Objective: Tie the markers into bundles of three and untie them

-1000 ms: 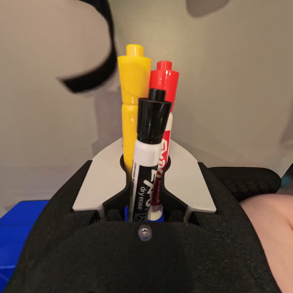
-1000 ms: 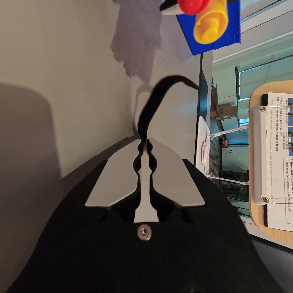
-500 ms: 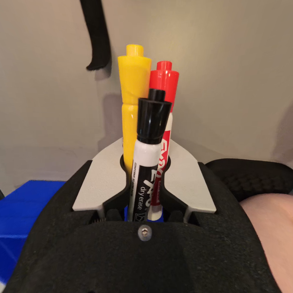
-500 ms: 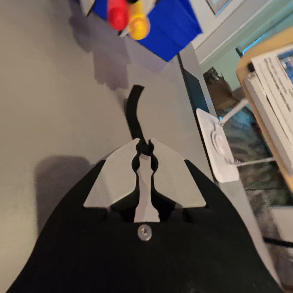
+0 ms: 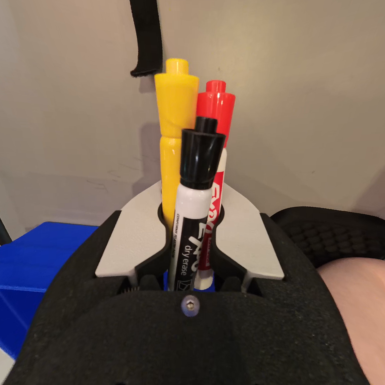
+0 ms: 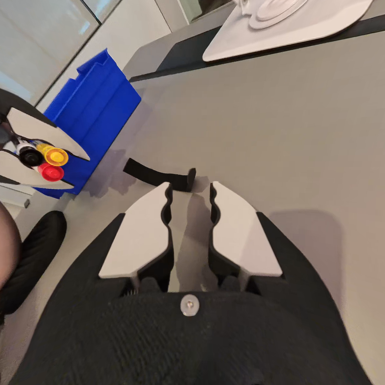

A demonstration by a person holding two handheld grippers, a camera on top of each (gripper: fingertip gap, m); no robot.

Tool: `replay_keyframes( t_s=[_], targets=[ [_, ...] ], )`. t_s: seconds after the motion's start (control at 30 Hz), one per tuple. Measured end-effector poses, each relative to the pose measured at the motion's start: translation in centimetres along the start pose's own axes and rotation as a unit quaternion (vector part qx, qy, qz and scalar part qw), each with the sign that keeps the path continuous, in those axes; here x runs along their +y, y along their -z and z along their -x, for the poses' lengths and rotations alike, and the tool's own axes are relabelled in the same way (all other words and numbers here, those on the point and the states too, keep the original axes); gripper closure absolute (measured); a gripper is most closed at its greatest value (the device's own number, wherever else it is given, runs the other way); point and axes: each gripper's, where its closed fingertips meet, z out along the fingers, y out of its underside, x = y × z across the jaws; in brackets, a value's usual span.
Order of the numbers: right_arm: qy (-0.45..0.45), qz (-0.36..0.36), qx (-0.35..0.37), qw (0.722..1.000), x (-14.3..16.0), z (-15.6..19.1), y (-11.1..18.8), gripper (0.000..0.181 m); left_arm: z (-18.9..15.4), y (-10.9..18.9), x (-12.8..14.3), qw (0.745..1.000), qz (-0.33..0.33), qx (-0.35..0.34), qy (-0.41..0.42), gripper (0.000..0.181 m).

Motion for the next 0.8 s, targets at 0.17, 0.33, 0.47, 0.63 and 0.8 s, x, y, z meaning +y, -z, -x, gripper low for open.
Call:
replay_keyframes(
  t_s=[0.17, 0.33, 0.47, 0.63, 0.8],
  targets=[
    [0.022, 0.023, 0.018, 0.999, 0.5, 0.2, -1.8, 0.155, -0.3, -0.2, -0.4, 1.0, -0.002, 0.008, -0.006, 0.139],
    [0.071, 0.066, 0.015, 0.995, 0.8, 0.2, -3.0, 0.178, -0.3, -0.5, -0.5, 1.0, -0.001, 0.015, -0.011, 0.139],
    [0.144, 0.036, -0.079, 0.986, -1.4, 3.2, -2.3, 0.178, -1.0, -1.0, -0.8, 0.999, -0.007, 0.042, -0.02, 0.139],
    [0.358, -0.054, -0.123, 0.924, -5.3, 8.1, -0.7, 0.178, -1.2, -1.6, -1.4, 0.998, -0.012, 0.057, -0.022, 0.139],
    [0.525, -0.088, -0.129, 0.836, -4.2, 12.4, -1.6, 0.178, -1.0, -2.5, -1.2, 0.998, 0.002, 0.066, -0.013, 0.139]
  ],
)
